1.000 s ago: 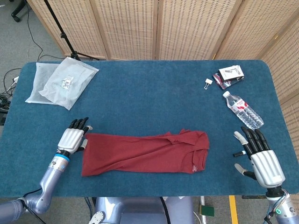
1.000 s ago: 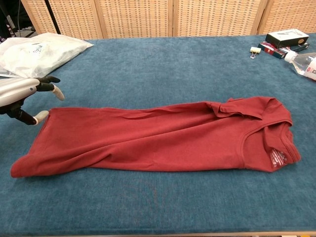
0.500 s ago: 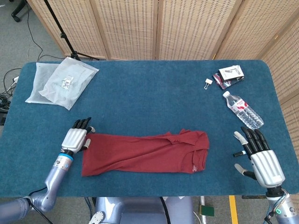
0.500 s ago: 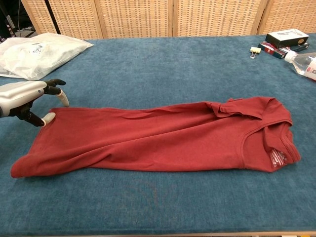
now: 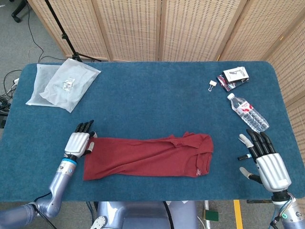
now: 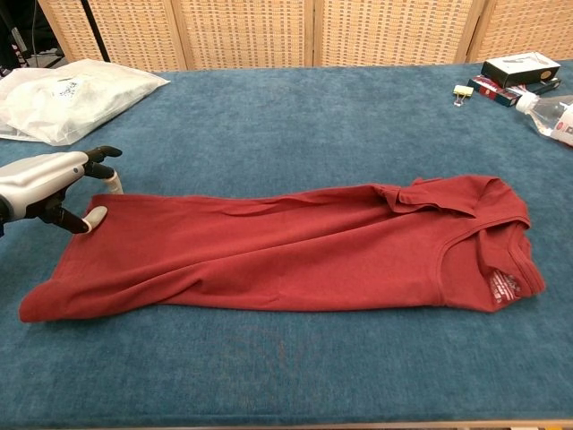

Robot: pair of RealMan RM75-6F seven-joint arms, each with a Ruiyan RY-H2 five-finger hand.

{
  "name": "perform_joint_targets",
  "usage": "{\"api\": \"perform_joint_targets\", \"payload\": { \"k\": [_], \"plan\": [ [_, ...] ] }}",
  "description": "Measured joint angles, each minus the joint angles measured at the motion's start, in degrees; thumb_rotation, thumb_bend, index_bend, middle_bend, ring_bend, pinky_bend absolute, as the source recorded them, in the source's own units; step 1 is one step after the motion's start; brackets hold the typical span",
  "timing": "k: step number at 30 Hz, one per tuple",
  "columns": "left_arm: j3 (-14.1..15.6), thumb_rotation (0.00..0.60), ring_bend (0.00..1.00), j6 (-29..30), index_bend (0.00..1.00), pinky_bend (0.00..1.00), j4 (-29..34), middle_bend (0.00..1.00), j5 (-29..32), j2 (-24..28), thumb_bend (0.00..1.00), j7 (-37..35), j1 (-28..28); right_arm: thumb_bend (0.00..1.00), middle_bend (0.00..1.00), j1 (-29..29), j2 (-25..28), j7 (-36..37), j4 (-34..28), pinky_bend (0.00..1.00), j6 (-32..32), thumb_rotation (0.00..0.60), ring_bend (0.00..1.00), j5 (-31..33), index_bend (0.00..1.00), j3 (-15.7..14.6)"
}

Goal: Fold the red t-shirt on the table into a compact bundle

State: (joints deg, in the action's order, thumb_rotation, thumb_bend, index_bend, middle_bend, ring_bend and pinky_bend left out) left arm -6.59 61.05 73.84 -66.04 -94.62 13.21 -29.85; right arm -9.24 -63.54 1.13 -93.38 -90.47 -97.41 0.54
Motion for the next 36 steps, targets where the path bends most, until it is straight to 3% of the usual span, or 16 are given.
{"api": "perform_joint_targets", "payload": {
  "k": [15,36],
  "plan": [
    [-0.31,0.600,0.00,3.16,0.73,0.00,-3.77,0.00,-3.19,-3.77,0.55,-2.28,1.47,0.00,0.00,0.39,0.08,0.33,-0.09,0.00,0.11,0.600,0.00,-0.59,0.00,0.29],
    [-0.68,0.600,0.00,7.84,0.83,0.00,-1.20,0.00,-7.34,-1.46,0.57,-1.89,2.95,0.00,0.00,0.56,0.13,0.66,-0.20,0.00,0.66,0.600,0.00,-0.68,0.00,0.61]
  ]
}}
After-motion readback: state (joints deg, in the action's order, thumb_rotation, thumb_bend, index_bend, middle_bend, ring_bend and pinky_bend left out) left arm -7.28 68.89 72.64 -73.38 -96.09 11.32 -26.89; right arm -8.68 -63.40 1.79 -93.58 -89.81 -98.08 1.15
